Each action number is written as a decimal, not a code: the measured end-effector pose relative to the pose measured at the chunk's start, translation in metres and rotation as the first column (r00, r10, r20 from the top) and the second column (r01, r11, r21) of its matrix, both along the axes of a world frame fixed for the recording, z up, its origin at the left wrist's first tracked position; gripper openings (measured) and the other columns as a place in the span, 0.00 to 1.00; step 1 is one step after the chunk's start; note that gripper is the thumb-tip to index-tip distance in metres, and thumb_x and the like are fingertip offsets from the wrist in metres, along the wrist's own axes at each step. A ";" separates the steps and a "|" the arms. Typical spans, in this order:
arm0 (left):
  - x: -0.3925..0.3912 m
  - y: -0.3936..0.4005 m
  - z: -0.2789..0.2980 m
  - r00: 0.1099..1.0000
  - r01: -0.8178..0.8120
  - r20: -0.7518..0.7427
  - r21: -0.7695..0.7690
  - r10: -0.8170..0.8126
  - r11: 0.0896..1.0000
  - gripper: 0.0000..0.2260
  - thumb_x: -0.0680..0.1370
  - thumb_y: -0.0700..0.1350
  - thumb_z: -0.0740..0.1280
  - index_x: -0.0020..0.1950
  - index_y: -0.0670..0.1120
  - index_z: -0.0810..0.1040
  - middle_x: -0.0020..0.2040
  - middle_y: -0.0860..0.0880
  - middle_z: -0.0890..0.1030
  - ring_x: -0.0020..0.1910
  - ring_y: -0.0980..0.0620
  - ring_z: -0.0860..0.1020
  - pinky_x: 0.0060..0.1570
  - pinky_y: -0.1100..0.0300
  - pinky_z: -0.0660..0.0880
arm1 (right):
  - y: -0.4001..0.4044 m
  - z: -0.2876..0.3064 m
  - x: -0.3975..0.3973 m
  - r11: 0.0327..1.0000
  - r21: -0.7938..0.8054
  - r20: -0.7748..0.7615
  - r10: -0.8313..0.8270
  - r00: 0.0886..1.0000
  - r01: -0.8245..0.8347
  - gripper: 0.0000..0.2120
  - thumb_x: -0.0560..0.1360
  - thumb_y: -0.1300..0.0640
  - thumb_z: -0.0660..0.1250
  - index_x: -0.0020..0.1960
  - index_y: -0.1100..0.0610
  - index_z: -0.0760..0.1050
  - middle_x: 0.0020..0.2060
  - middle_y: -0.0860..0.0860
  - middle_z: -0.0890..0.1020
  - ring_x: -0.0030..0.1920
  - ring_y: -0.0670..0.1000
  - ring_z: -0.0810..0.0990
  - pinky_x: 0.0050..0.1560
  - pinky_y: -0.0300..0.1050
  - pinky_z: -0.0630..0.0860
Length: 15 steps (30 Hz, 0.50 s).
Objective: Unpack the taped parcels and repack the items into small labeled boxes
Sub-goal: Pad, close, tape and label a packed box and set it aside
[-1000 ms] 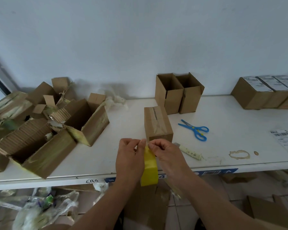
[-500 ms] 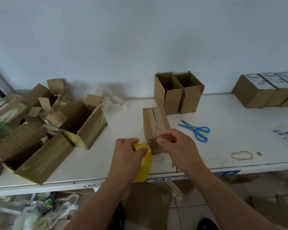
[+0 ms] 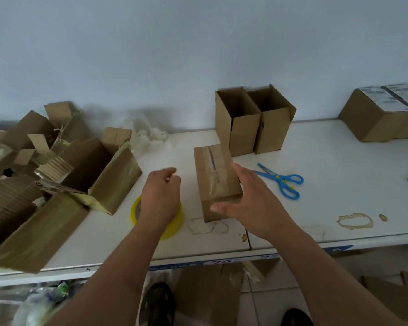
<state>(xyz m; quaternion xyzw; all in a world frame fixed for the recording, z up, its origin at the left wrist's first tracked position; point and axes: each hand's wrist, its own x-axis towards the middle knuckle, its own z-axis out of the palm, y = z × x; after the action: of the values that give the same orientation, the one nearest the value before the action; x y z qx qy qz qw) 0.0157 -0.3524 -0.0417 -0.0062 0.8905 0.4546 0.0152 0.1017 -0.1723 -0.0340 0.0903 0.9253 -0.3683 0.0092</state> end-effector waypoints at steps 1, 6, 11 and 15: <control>-0.005 0.005 0.006 0.999 -0.033 -0.007 0.118 0.034 0.992 0.16 0.81 0.49 0.62 0.69 0.50 0.76 0.66 0.52 0.76 0.59 0.56 0.73 0.58 0.60 0.66 | 0.001 -0.001 -0.002 1.000 0.002 0.007 -0.002 1.000 0.002 0.51 0.67 0.34 0.72 0.78 0.44 0.45 0.75 0.43 0.58 0.73 0.47 0.60 0.72 0.52 0.63; -0.035 0.046 0.014 0.973 0.152 0.118 0.331 -0.201 0.931 0.33 0.76 0.66 0.63 0.78 0.55 0.61 0.75 0.52 0.67 0.70 0.52 0.69 0.61 0.57 0.67 | 0.004 -0.007 -0.011 1.000 -0.015 0.044 -0.014 0.999 0.015 0.58 0.60 0.28 0.71 0.78 0.43 0.42 0.74 0.43 0.62 0.71 0.47 0.66 0.71 0.54 0.67; -0.041 0.062 0.003 0.888 0.335 0.251 0.223 -0.386 0.916 0.48 0.67 0.60 0.77 0.79 0.59 0.50 0.74 0.50 0.62 0.66 0.47 0.70 0.57 0.55 0.74 | 0.010 -0.020 -0.017 0.999 -0.014 0.082 -0.028 0.996 0.029 0.54 0.63 0.29 0.71 0.78 0.48 0.49 0.71 0.46 0.67 0.67 0.49 0.70 0.69 0.52 0.70; -0.044 0.060 0.000 0.891 0.331 0.245 0.223 -0.382 0.917 0.43 0.69 0.58 0.77 0.77 0.58 0.55 0.69 0.49 0.66 0.62 0.47 0.72 0.55 0.54 0.76 | 0.010 -0.022 -0.015 0.999 -0.031 0.034 -0.021 0.999 0.022 0.52 0.62 0.32 0.74 0.78 0.49 0.54 0.69 0.47 0.69 0.65 0.49 0.70 0.67 0.51 0.70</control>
<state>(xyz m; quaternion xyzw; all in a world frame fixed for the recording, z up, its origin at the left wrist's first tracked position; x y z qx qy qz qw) -0.0287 -0.2919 -0.0416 0.0942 0.8215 0.5148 0.2264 0.0871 -0.1623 -0.0565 0.1065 0.9180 -0.3814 0.0224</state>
